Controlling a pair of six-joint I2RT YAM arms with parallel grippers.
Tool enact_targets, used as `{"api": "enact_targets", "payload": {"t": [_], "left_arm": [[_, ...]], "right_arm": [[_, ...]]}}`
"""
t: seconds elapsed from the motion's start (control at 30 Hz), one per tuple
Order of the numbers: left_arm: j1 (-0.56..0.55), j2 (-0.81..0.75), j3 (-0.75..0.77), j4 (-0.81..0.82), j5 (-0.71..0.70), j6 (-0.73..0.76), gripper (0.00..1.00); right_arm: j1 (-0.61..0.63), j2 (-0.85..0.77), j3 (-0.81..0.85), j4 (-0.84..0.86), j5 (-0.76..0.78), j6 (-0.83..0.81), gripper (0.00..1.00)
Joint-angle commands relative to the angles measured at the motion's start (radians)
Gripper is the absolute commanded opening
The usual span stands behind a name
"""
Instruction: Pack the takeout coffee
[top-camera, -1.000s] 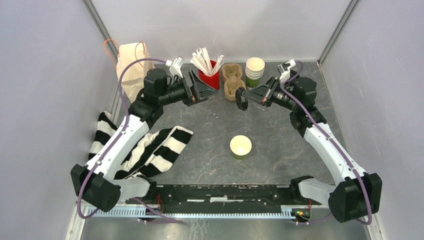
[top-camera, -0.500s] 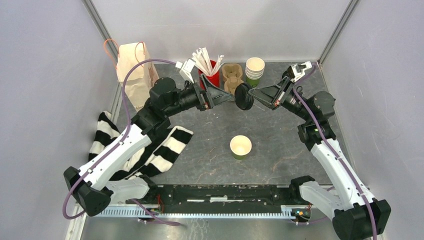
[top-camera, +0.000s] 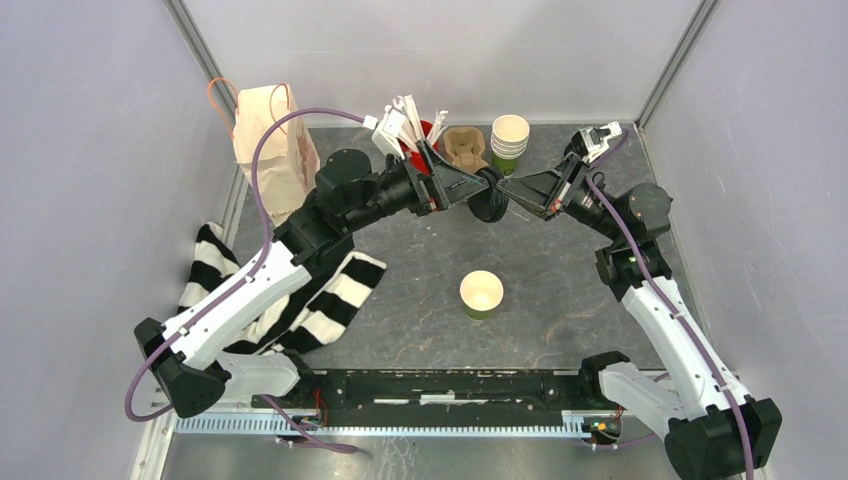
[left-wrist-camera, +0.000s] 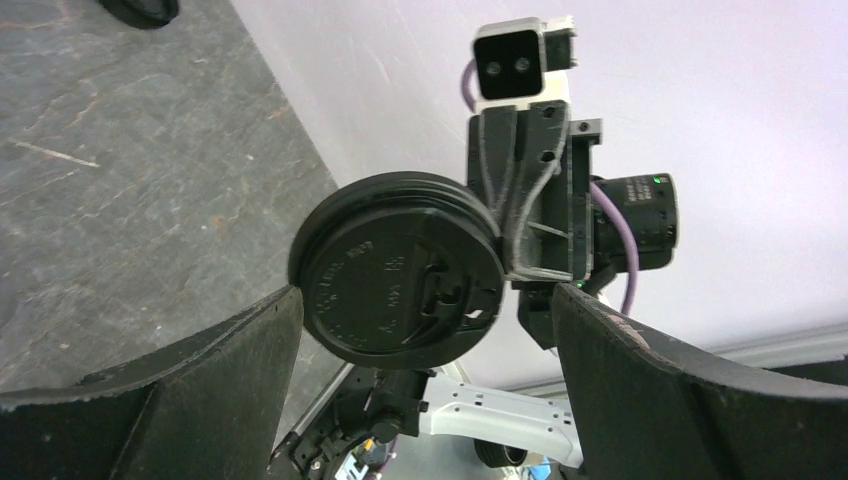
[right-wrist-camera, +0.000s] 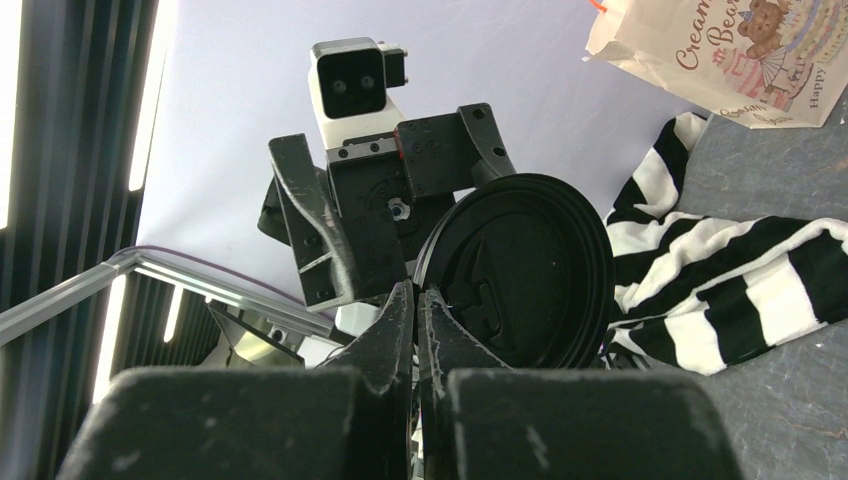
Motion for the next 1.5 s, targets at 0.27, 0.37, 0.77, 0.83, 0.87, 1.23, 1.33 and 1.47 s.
{"api": "enact_targets", "payload": {"t": [0.27, 0.37, 0.77, 0.83, 0.87, 1.23, 1.33, 1.47], "left_arm": [[-0.011, 0.019, 0.064, -0.025, 0.004, 0.079, 1.00], [-0.013, 0.021, 0.064, -0.021, 0.009, 0.076, 1.00], [-0.034, 0.032, 0.059, -0.017, 0.020, 0.082, 1.00], [-0.039, 0.036, 0.060, 0.000, 0.032, 0.082, 1.00], [-0.042, 0.039, 0.061, 0.001, 0.035, 0.083, 1.00], [-0.066, 0.071, 0.106, -0.044, 0.006, 0.117, 1.00], [-0.068, 0.073, 0.112, -0.055, -0.009, 0.122, 0.98], [-0.070, 0.075, 0.114, -0.062, -0.024, 0.120, 0.95]], "right_arm": [[0.005, -0.010, 0.039, 0.077, 0.005, 0.019, 0.00], [0.005, -0.014, 0.028, 0.080, 0.010, 0.023, 0.00], [0.006, -0.018, 0.023, 0.088, 0.014, 0.026, 0.00], [0.006, -0.017, 0.020, 0.088, 0.014, 0.026, 0.00], [0.005, -0.017, 0.019, 0.088, 0.015, 0.026, 0.00], [0.005, -0.023, 0.012, 0.065, 0.018, 0.008, 0.00], [0.005, -0.024, 0.012, 0.057, 0.018, 0.004, 0.00], [0.005, -0.025, 0.015, 0.043, 0.018, -0.005, 0.00]]}}
